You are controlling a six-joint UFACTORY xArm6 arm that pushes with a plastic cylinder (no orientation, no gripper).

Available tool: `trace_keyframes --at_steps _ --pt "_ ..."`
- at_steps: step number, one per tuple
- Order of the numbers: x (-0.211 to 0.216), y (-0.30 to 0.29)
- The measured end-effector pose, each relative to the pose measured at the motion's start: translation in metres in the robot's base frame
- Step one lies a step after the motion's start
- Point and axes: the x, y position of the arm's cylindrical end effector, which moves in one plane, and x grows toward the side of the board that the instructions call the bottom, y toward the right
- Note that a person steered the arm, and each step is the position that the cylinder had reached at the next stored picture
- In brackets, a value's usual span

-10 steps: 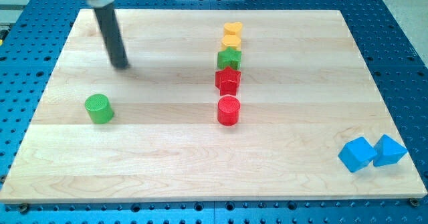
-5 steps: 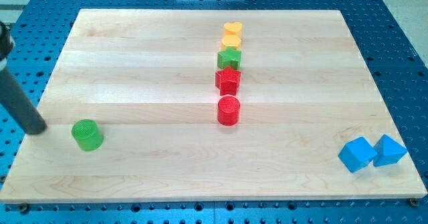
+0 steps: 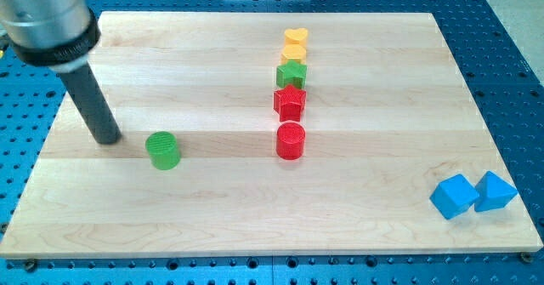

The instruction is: Push the green circle bottom left to the red circle

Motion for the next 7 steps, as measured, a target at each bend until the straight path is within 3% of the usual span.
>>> trace_keyframes --at_steps 1,2,3,4,5,7 --pt "0.005 0.015" --pt "0.073 0.094" --pt "0.111 0.166" --pt "0.103 0.198" --pt "0.102 0.198" --pt "0.102 0.089"
